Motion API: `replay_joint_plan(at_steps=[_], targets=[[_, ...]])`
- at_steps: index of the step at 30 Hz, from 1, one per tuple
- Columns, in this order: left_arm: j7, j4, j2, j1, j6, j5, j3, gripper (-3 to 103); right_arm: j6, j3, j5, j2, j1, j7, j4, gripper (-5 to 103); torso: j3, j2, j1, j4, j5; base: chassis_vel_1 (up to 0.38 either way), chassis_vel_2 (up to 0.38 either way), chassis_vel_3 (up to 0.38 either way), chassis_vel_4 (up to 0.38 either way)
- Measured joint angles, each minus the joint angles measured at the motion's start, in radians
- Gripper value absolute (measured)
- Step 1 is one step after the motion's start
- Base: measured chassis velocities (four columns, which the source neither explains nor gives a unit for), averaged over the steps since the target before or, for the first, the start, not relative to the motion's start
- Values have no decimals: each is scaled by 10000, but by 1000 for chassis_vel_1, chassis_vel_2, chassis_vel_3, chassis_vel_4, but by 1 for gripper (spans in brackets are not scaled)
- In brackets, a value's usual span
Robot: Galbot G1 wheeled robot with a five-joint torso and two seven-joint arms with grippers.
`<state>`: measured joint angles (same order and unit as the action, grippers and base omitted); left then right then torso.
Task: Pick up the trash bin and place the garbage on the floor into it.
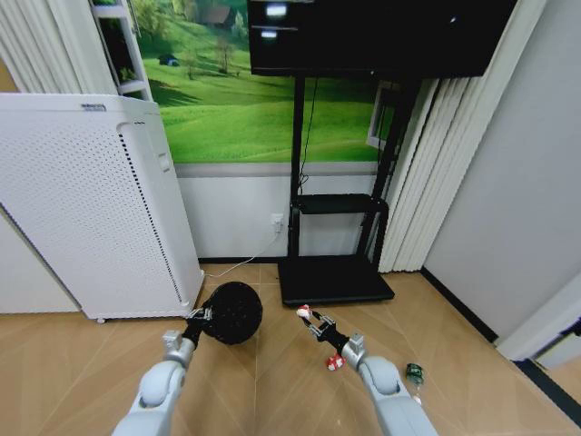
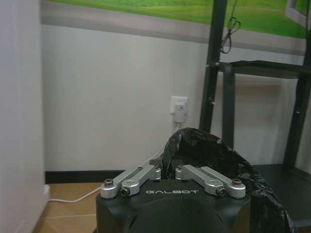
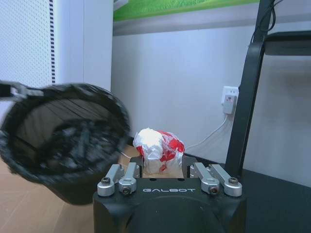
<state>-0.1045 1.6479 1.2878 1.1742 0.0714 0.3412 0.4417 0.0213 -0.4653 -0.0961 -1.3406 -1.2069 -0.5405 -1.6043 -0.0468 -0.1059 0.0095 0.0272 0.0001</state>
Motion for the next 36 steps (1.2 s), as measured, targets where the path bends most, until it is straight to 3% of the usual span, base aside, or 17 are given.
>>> replay_joint_plan(at_steps=[6, 13, 19, 23, 25, 27, 29, 36], targets=[[591, -495, 230, -690, 6, -131, -1915, 7, -218, 278, -29, -95, -114, 188, -524, 40, 0, 0, 0, -3, 0, 0, 0, 0, 0], [816, -549, 538, -659, -1, -255, -2639, 7, -500, 621, -15, -142, 81, 339, -380, 40, 1, 0, 0, -4, 0, 0, 0, 0, 0], [824, -533, 586, -612, -15, -338, -2782, 7, -490, 968, 617, -262, 338, 348, 315, 38, 1, 0, 0, -6, 0, 0, 0, 0, 0], [792, -519, 663, -621, -29, -353, -2745, 7, -626, 1274, 896, -288, 291, 572, 373, 54, 1, 0, 0, -4, 0, 0, 0, 0, 0], [779, -534, 700, -631, -46, -354, -2717, 7, -684, 1342, 933, -287, 274, 607, 338, 54, 1, 0, 0, -3, 0, 0, 0, 0, 0], [765, -579, 811, -644, -77, -354, -2634, 7, -746, 1471, 1078, -269, 265, 657, 229, 70, 1, 0, -1, -3, -1, 0, 0, 0, 0], [757, -589, 841, -644, -82, -351, -2611, 7, -772, 1491, 1094, -266, 265, 708, 208, 70, 1, 0, 0, -4, -1, 0, 0, 0, 0], [665, -627, 998, -632, -122, -280, -2492, 7, -975, 1458, 1018, -235, 256, 1032, 52, 99, 1, 0, 0, -4, -1, 0, 0, 0, 0]])
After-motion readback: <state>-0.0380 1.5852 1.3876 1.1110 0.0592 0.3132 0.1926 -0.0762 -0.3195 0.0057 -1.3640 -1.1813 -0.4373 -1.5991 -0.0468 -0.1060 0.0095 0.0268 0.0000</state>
